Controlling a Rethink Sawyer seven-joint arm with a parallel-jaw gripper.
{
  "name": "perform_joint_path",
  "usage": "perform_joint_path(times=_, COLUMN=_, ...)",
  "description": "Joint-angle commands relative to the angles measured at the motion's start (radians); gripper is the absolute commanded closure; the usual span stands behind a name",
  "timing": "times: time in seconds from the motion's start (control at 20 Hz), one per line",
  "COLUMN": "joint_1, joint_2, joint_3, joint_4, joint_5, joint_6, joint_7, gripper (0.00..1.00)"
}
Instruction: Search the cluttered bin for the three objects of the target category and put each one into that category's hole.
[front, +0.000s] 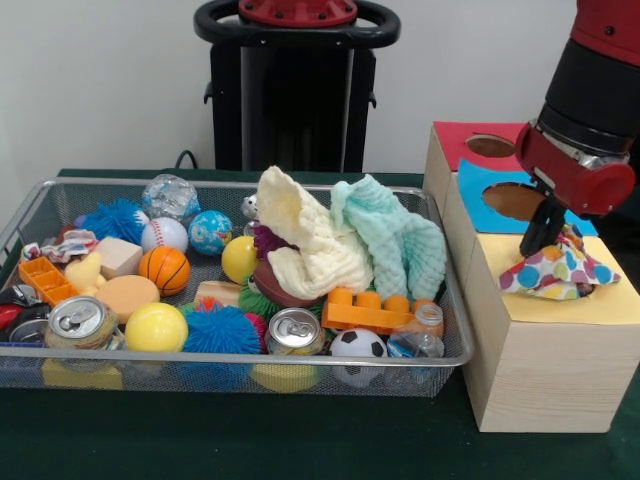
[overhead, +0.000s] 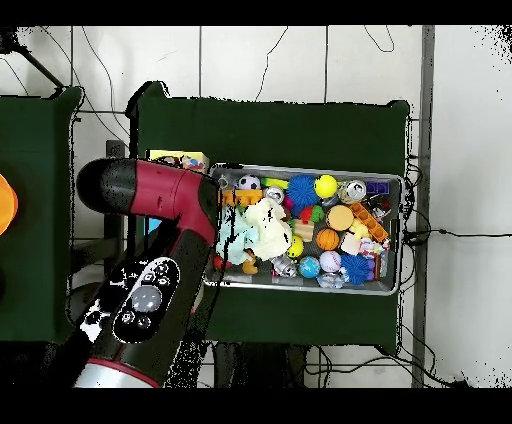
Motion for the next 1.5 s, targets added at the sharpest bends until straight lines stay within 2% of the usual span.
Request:
perform_joint_path(times=0.05, joint_1=-0.042, joint_2=-0.011, joint_3=0.201, joint_4=0.132, joint_5=0.081, joint_6=-0.057, joint_7=0.144, gripper=1.0)
perform_joint_path(times=0.6, joint_1=-0.057, joint_2=-0.07, joint_3=0.202, joint_4=0.149, joint_5=0.09, joint_6=-0.033, joint_7=0.124, gripper=1.0)
perform_joint_path(times=1.25, joint_1=-0.086, joint_2=-0.083, joint_3=0.193, joint_4=0.178, joint_5=0.048, joint_6=-0.084, joint_7=0.072, gripper=1.0)
perform_joint_path(times=1.5, joint_1=-0.085, joint_2=-0.116, joint_3=0.172, joint_4=0.175, joint_5=0.035, joint_6=-0.04, joint_7=0.071, gripper=1.0)
